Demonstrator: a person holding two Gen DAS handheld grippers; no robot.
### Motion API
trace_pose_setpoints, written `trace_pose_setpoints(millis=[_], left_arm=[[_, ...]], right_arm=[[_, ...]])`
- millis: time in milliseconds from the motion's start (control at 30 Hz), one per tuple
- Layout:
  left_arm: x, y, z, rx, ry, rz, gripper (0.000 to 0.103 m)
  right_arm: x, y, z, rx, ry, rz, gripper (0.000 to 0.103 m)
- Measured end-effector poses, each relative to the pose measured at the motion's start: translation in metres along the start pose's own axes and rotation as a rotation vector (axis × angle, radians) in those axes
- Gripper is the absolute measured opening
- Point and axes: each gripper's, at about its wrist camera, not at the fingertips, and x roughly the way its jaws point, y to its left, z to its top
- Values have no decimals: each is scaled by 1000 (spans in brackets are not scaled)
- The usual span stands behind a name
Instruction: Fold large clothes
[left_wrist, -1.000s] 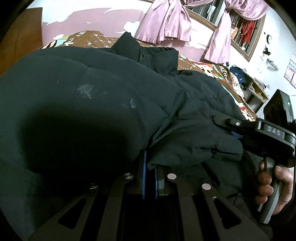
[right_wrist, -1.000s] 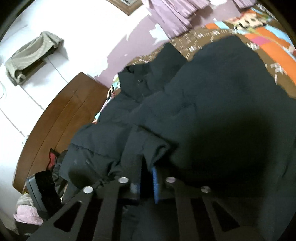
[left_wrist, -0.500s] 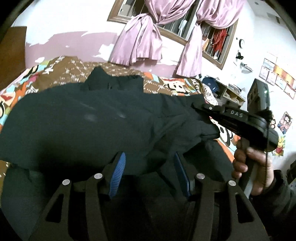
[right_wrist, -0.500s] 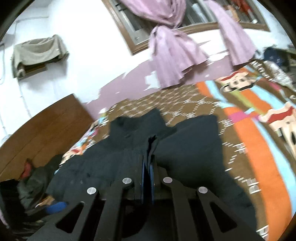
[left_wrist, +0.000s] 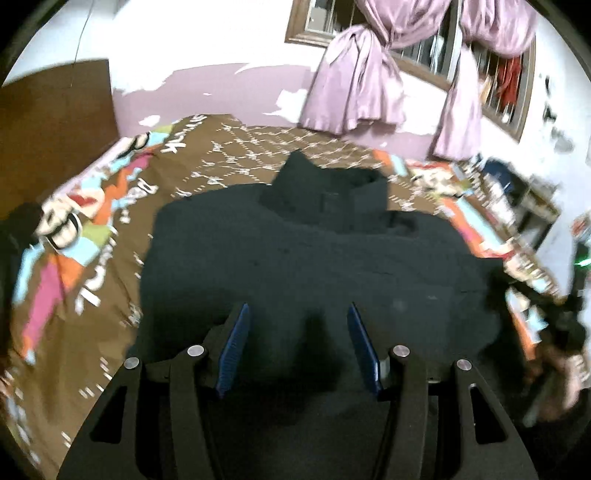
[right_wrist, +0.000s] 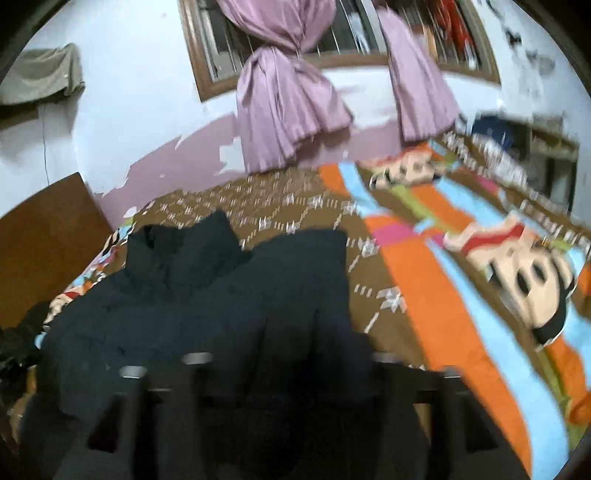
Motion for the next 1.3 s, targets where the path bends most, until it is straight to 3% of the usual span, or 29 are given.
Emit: trace_pose_setpoints(millis=[100,167,233,333,467,533,967,1100,1300], left_arm=[[16,-2,3,76,5,61,49],[29,-3,0,104,16,69,49],[47,0,-5,120,41,92,49],[74,11,-17,103,107,84,49],[84,12,-31,135,131,87,50],[86,8,-34,156,135,101,51],[112,0,-49,254,169,189,52],[117,-6,-54,299,153,238,52],[120,-4,-57,302,136,243,52]], right_arm=[[-9,18,4,-99,-50,6,66],[-5,35,2,-168,-31,74,66],[9,50,-6,-211,42,164,66],[36,63,-21,-231,155,214,66],[73,71,-42,-279,273,162,66],[79,72,-45,-290,289,145,66],[93,83,-61,-393,303,49,67],[96,80,-63,-392,310,51,67],[97,79,-66,-378,318,61,67]])
